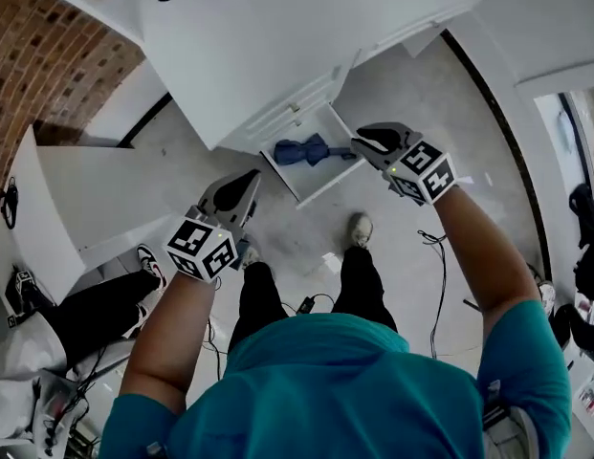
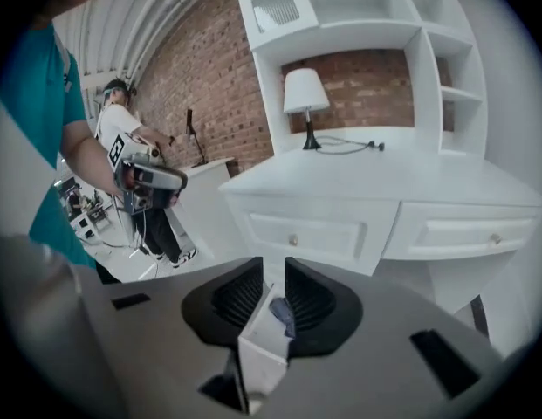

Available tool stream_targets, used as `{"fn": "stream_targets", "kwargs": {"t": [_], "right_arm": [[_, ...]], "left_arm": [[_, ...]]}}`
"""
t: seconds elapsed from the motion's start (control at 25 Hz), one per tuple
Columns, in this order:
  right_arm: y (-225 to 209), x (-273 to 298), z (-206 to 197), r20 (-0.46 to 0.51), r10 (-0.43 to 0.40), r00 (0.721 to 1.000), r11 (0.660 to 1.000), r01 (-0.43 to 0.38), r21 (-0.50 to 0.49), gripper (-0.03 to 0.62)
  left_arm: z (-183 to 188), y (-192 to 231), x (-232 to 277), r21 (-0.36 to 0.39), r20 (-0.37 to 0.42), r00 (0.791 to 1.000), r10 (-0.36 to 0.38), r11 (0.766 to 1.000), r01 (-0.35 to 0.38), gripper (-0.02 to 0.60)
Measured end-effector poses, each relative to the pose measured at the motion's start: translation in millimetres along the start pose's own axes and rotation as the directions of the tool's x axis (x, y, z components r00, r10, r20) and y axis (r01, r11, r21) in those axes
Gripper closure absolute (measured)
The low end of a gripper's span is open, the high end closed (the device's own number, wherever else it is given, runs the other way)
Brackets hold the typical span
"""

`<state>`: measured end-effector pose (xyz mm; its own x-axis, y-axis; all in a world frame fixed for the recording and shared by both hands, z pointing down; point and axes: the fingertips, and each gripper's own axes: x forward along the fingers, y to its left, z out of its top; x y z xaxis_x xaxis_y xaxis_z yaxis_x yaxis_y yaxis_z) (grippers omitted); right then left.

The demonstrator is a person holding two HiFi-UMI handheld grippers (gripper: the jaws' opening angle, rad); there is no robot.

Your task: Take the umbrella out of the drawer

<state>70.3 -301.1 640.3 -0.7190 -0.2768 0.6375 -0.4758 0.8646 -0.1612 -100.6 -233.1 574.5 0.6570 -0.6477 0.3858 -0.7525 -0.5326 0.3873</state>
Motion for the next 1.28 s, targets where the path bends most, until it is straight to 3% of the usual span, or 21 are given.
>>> {"fn": "stream_targets", "kwargs": {"t": [0.16, 0.36, 0.64, 0.88, 1.04, 1.28], "right_arm": [[-25, 91, -87, -0.179, 0.036, 0.983, 0.993, -0.055, -0.1, 0.472], [-50, 191, -208, -0.399, 0.043, 0.916, 0.959, -0.149, -0.239, 0.41], [-74, 303, -327, -0.525, 0.021, 0.851, 0.918, -0.224, -0.327, 0.351], [-76, 366, -391, -0.626, -0.012, 0.779, 0.861, -0.31, -0.402, 0.321], [-75, 399, -390, -0.618, -0.029, 0.786, 0.847, -0.309, -0.433, 0.306], [-69, 439, -425, -0.697, -0.075, 0.713, 0.811, -0.363, -0.458, 0.29]], "left_arm": [[-67, 36, 40, -0.006, -0.043, 0.999, 0.006, 1.0, -0.007, 0.572], [-146, 77, 94, -0.017, -0.079, 0.997, 0.008, 1.0, -0.01, 0.572], [-246, 103, 150, 0.023, -0.171, 0.985, -0.038, 0.999, 0.042, 0.572], [-297, 113, 172, 0.032, -0.216, 0.975, -0.057, 0.997, 0.066, 0.572], [-310, 114, 177, 0.028, -0.215, 0.974, -0.069, 0.997, 0.076, 0.572], [-322, 132, 178, 0.026, -0.223, 0.972, -0.077, 0.996, 0.085, 0.572]]}}
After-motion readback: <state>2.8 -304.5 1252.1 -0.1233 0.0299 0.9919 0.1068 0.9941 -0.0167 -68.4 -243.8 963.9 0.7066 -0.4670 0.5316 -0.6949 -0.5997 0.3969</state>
